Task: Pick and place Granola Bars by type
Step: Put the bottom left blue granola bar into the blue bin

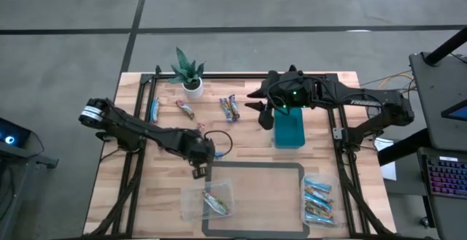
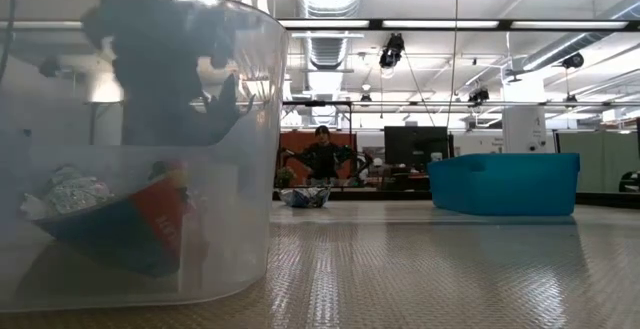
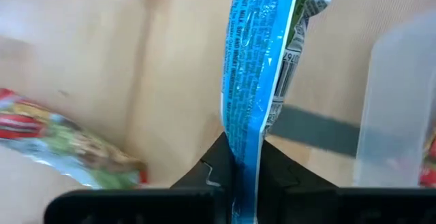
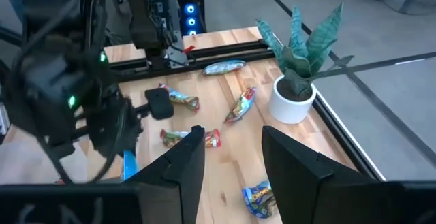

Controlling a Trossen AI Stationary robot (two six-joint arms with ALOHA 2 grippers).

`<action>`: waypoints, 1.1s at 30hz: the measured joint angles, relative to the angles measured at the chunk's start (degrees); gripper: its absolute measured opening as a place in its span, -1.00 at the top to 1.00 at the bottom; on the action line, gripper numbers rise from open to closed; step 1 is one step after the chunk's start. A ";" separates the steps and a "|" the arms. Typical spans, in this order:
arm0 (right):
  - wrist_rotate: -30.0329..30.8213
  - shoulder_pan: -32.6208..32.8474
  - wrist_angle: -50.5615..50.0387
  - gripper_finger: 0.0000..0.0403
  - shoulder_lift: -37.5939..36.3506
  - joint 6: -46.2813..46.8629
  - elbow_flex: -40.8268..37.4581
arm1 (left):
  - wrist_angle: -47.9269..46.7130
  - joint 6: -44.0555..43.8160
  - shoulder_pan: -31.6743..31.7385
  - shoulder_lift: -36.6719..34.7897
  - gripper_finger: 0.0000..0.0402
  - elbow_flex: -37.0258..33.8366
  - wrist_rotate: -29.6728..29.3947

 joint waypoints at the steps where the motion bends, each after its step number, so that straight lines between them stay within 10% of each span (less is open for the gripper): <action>1: 0.00 0.00 -0.31 0.32 -0.26 0.02 0.00 | -0.07 0.07 0.34 -0.86 0.95 0.26 -0.85; 18: -0.49 0.89 2.99 0.29 -1.89 -0.90 0.02 | 5.05 5.66 5.08 -14.36 0.96 5.62 -13.09; 33: -0.87 3.04 11.79 -0.38 -1.81 1.01 0.02 | 16.53 15.28 10.04 -14.37 0.97 11.29 -12.31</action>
